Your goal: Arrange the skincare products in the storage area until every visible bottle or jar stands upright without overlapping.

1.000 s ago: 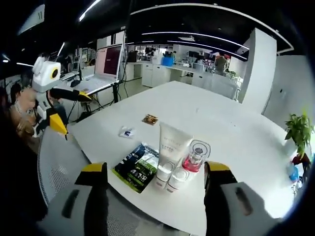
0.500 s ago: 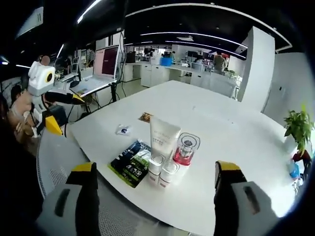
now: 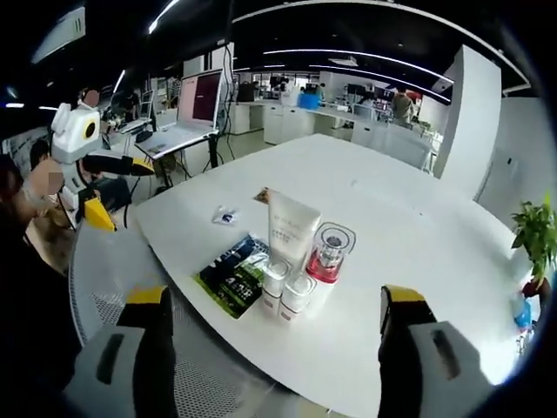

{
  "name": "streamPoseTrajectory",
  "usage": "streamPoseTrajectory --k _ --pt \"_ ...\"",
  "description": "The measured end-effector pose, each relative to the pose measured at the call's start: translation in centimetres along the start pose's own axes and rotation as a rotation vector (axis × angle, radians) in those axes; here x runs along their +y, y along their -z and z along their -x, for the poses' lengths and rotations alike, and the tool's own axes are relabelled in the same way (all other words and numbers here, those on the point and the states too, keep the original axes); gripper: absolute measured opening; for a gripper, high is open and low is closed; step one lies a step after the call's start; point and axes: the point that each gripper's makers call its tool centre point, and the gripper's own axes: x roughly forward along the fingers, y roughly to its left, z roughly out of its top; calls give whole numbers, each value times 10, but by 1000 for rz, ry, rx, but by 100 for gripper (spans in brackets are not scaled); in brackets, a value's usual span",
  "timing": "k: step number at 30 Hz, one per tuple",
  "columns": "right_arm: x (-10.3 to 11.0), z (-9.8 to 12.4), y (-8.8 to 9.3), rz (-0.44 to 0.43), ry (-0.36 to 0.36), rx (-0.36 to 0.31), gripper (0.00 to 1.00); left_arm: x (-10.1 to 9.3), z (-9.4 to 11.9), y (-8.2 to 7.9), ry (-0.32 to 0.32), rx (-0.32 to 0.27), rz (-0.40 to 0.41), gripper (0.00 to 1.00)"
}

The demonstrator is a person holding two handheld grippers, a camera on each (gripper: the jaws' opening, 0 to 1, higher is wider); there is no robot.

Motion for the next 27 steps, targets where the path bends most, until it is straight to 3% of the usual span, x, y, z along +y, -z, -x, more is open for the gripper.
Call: streamPoseTrajectory --k 7,18,24,27 --pt "-7 -8 1 -8 15 23 98 19 -7 7 -30 24 27 96" --pt "-6 -18 -6 -44 46 44 96 46 -40 24 53 92 56 94" --pt "-3 -17 -6 -54 67 50 96 60 -65 31 95 134 46 93" --pt "-5 -17 -6 -59 88 45 95 66 -75 38 96 176 -3 92"
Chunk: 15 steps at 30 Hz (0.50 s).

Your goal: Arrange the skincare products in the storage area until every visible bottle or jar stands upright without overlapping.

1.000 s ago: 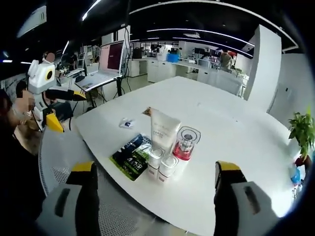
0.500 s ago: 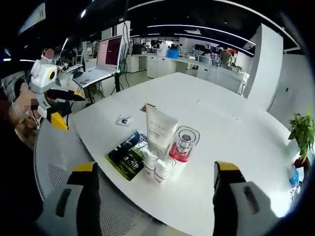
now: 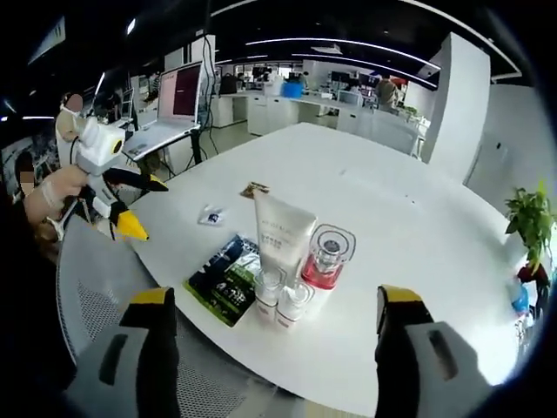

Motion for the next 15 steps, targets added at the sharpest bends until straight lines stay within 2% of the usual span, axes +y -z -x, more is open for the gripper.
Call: streamPoseTrajectory --k 2,4,8,15 --pt "1 0 2 -7 0 11 96 -2 -9 9 8 66 19 93" --pt "1 0 3 -10 5 17 96 6 -19 7 8 52 22 92" --pt "-1 3 1 -17 20 2 95 7 -33 5 56 27 117 92" --pt "-3 3 5 -12 33 21 94 26 -51 4 12 37 144 89"
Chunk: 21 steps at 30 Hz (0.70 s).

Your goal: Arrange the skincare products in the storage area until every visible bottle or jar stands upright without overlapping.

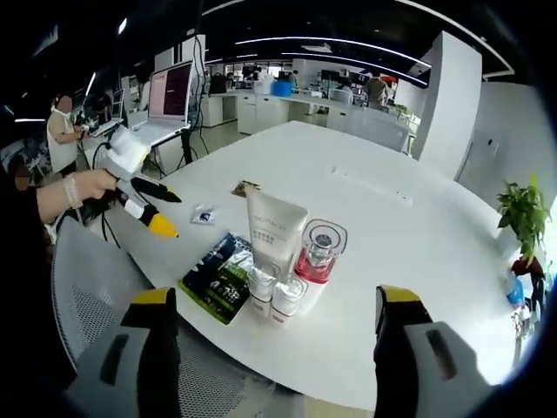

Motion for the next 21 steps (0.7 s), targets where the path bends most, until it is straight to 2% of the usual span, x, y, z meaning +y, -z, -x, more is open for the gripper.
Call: streamPoseTrajectory --k 3,7,10,12,21 --pt "-1 1 -3 -4 6 -16 93 -2 -7 -2 17 21 -3 91" --pt "-2 0 -4 -9 8 -19 93 1 -16 -3 16 45 1 88" --pt "-2 0 -4 -9 10 -18 93 7 -22 -3 2 62 23 90" --pt "-4 1 -5 -13 14 -22 92 9 -25 0 1 96 43 94" --pt "-9 -1 -2 -18 20 -11 92 11 -37 1 28 146 56 91"
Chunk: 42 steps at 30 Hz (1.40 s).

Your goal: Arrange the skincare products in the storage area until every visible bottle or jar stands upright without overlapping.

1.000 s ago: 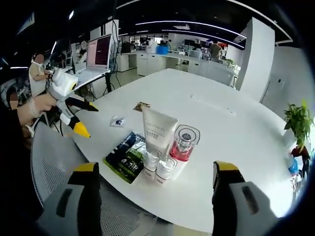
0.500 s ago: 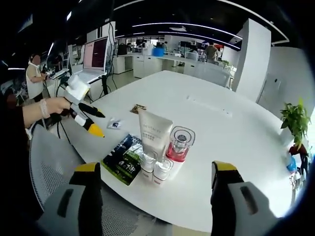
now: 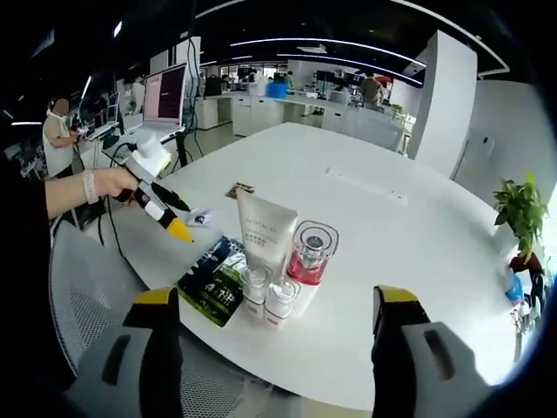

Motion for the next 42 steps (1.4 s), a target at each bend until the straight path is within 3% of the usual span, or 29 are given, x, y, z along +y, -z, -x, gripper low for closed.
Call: streamPoseTrajectory --k 9,18,26,31,34,37,40,42 --pt "-4 -3 1 -2 6 7 91 3 1 1 -15 34 -6 90" --pt "-1 -7 6 -8 -11 23 91 4 -8 -10 -4 48 -52 87" --pt "-4 -7 10 -18 -3 33 90 9 -18 -13 -59 85 -155 79" --pt "-3 -7 10 -20 -5 34 90 18 -21 -16 -114 69 -206 68" --pt "-3 -7 11 -21 -2 38 90 20 -21 -19 -121 51 -205 64" --pt "-3 -7 10 -23 -2 36 89 22 -22 -17 -138 67 -267 61" --pt "-2 -7 9 -19 -3 35 89 20 -23 -17 -125 63 -289 61" --pt "0 -8 9 -16 -7 33 89 19 -23 -19 -113 47 -293 56"
